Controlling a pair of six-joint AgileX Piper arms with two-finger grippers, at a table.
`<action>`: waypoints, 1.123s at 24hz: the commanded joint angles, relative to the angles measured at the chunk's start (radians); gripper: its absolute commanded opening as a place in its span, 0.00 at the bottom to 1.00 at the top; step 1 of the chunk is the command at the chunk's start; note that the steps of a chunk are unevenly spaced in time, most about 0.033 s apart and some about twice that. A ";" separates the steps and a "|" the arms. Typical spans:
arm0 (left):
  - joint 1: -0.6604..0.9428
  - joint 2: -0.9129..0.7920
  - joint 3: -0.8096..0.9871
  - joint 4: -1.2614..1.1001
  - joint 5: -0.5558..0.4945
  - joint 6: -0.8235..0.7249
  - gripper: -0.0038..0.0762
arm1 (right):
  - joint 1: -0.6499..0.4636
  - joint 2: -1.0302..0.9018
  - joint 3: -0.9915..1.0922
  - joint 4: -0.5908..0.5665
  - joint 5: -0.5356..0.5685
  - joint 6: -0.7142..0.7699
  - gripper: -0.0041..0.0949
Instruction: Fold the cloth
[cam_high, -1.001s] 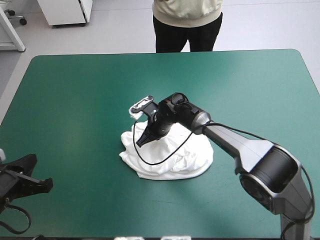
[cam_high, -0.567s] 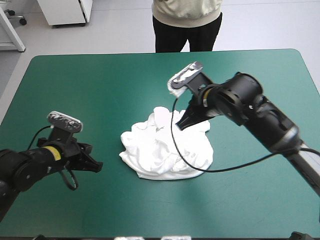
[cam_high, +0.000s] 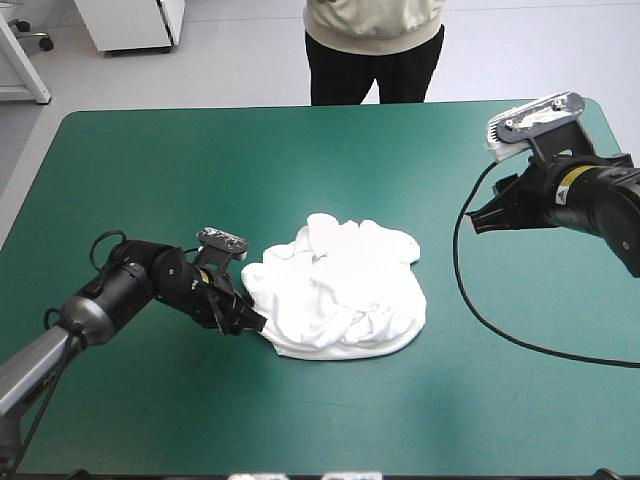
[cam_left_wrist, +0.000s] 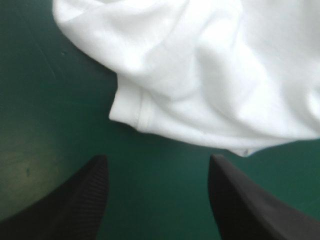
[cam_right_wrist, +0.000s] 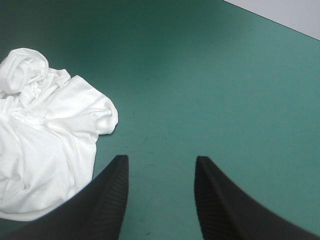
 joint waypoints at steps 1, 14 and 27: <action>-0.001 0.043 -0.028 -0.026 -0.109 0.001 0.64 | -0.009 -0.024 -0.019 -0.007 -0.006 -0.010 0.49; -0.001 0.221 -0.028 -0.018 -0.137 0.016 0.10 | -0.009 -0.024 -0.019 -0.018 -0.011 0.009 0.49; -0.001 0.220 -0.028 -0.020 -0.126 0.043 0.04 | -0.128 0.169 0.021 0.156 -0.119 -0.050 0.49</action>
